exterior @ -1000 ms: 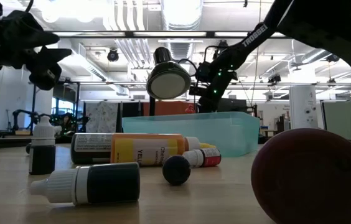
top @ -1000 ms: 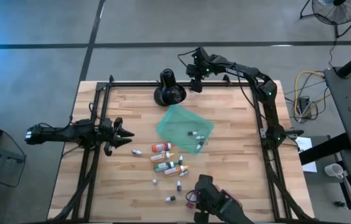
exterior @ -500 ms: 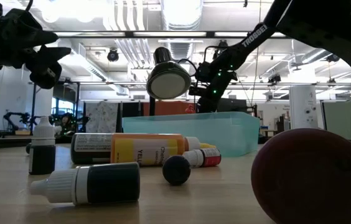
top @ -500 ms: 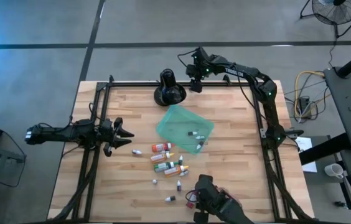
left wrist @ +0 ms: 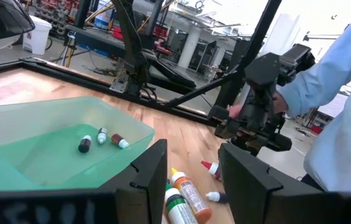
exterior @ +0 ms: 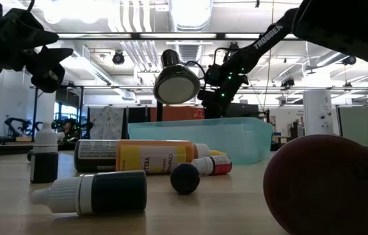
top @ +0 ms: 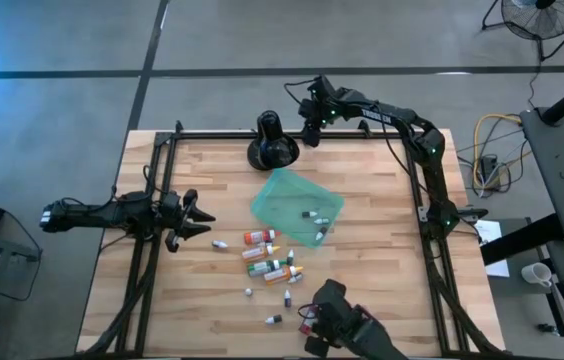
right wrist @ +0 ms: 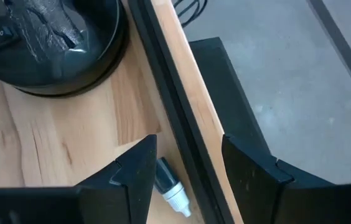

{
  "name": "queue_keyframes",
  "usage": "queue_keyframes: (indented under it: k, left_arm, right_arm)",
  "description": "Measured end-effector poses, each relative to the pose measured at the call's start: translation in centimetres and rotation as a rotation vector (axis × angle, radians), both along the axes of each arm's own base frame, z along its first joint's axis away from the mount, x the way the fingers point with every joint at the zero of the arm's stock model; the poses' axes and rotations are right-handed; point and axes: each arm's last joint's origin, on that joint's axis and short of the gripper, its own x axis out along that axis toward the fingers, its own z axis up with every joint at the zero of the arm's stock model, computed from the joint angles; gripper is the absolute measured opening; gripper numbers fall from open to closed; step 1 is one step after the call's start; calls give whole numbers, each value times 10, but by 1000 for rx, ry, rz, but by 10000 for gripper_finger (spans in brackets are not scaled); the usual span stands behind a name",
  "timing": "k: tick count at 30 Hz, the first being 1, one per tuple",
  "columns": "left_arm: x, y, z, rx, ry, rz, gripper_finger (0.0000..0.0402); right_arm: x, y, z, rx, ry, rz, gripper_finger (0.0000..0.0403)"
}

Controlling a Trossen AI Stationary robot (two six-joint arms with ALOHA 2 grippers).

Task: Pick & Place food coloring
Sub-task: Put the small black food coloring bottle into the green bin

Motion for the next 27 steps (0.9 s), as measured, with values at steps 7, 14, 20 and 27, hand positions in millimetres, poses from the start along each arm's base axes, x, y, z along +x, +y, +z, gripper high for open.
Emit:
queue_keyframes:
  k: [7,14,20,27]
  left_arm:
    - [0,0,0,-1,0,0,117]
    - [0,0,0,5,-1,0,117]
    - [0,0,0,4,-1,-1,117]
    - [0,0,0,0,0,-1,117]
  right_arm:
    - [0,0,0,-41,17,63,173]
    - [1,-2,-13,-93,66,177,173]
    - [2,-3,-27,-127,105,269,173]
    - [3,-3,-32,-136,118,299,173]
